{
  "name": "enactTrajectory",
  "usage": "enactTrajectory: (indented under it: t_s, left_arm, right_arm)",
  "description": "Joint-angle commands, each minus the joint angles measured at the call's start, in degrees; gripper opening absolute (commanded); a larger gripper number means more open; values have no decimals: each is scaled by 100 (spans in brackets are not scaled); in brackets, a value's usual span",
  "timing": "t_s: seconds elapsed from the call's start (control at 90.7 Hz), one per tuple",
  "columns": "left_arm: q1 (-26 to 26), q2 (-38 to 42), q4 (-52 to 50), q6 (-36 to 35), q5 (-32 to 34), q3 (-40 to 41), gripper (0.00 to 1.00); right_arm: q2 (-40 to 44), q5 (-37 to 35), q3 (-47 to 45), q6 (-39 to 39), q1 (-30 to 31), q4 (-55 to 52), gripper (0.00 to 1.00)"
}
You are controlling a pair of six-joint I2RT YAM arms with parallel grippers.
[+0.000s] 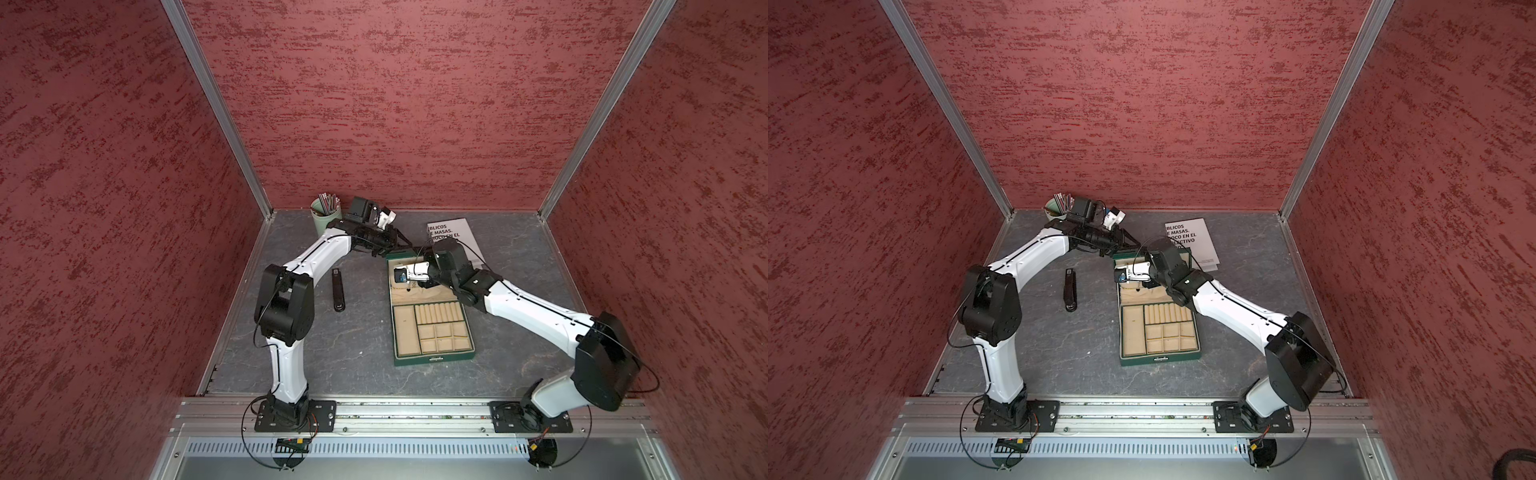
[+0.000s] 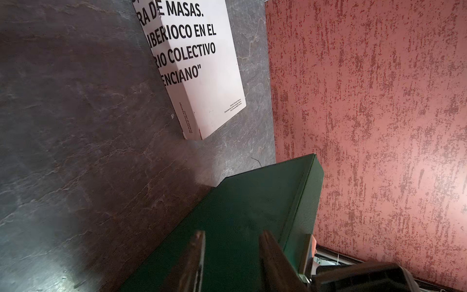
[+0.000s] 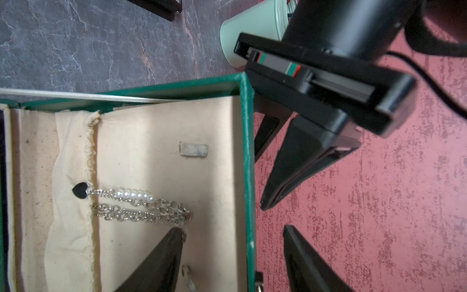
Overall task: Put jewelry chain into jewelry box
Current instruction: Close the fastener on the jewelry box.
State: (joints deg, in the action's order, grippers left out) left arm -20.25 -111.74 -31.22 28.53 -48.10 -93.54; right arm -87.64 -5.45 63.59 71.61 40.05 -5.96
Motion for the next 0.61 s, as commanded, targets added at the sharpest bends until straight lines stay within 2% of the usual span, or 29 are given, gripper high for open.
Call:
enactTrajectory:
  t_s: [0.0, 0.419, 0.595]
  left_arm:
    - [-84, 173, -8, -132, -116, 68, 38]
    - [-100, 167, -33, -166, -133, 61, 36]
    - [-101, 157, -43, -168, -127, 55, 36]
  right_arm:
    - [-100, -127, 102, 11, -17, 46, 64]
    - [-117, -151, 92, 22, -23, 137, 60]
    - [-68, -102, 106, 6, -26, 48, 54]
